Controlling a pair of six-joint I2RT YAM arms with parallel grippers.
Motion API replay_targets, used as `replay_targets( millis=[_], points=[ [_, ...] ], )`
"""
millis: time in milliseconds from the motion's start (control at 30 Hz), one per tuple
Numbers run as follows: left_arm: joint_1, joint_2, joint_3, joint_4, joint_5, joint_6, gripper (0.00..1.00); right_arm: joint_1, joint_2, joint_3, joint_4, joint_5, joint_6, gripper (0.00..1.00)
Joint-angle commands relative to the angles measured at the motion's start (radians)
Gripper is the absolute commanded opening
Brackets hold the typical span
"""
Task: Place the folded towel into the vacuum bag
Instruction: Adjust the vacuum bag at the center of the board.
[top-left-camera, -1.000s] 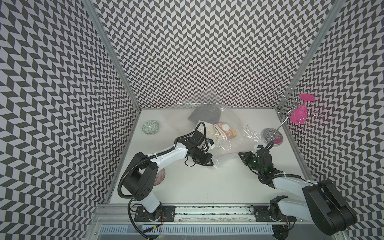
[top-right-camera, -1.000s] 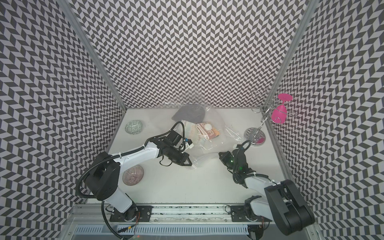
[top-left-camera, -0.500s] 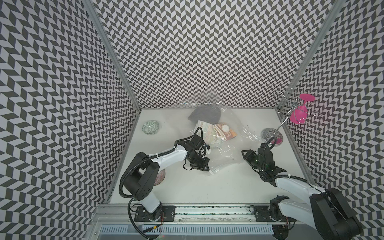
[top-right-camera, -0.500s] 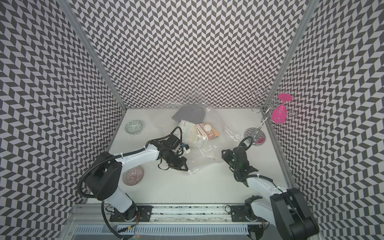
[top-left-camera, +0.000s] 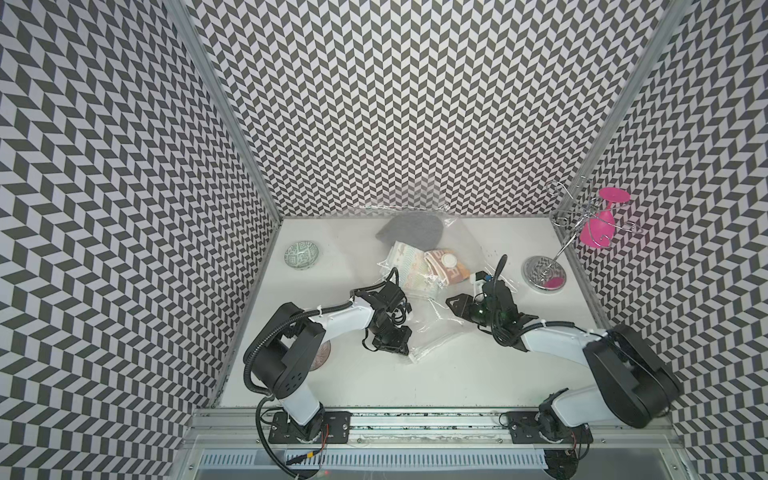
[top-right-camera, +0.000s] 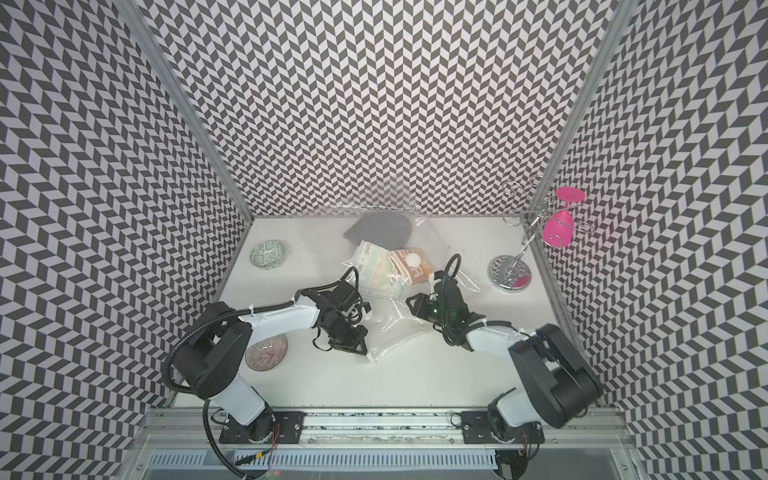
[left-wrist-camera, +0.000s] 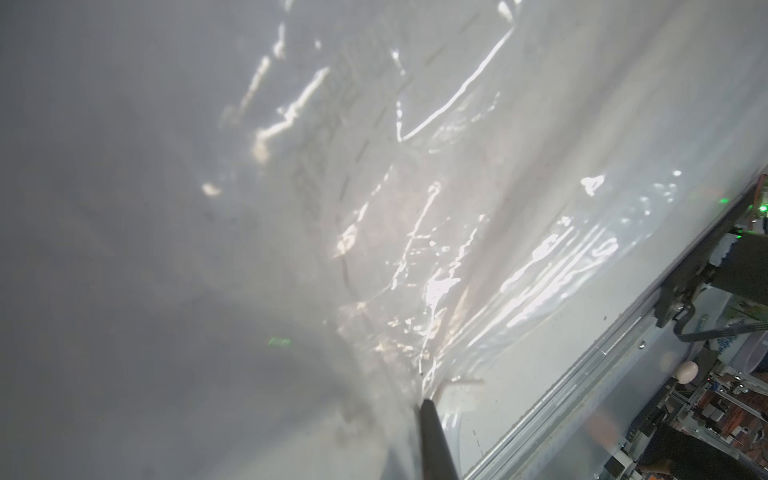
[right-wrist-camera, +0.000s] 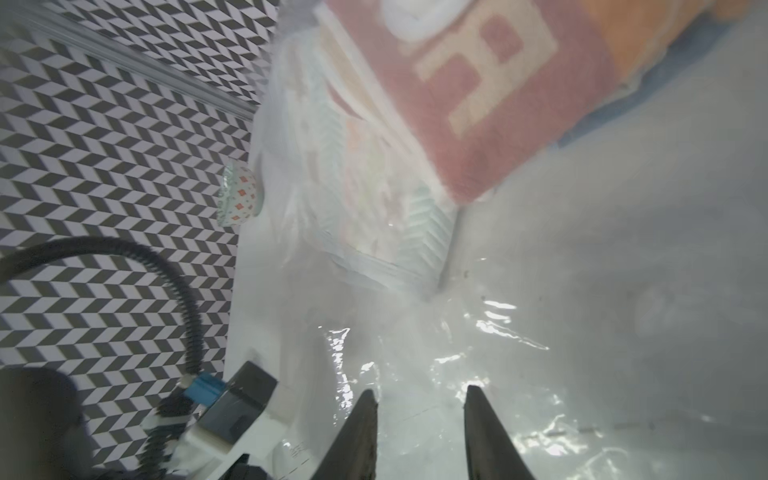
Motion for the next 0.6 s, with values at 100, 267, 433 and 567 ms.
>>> replay_targets(
  millis=[100,267,433,567],
  points=[
    [-0.009,-0.002,-0.046,-0.068,-0.078,0.007,0.00,-0.027,0.120,0.097,0.035,0.188,0.019,0.37],
    [-0.007,0.033,-0.006,-0.056,-0.077,0.023,0.00,-0.105,0.230,0.214,-0.014,0.257,0.016,0.37],
    [-0.011,0.211,0.166,-0.039,-0.053,0.067,0.00,-0.185,0.394,0.377,-0.070,0.248,0.009,0.38],
    [-0.029,0.371,0.338,-0.040,-0.039,0.104,0.00,-0.234,0.464,0.479,-0.095,0.236,-0.006,0.38]
  ],
)
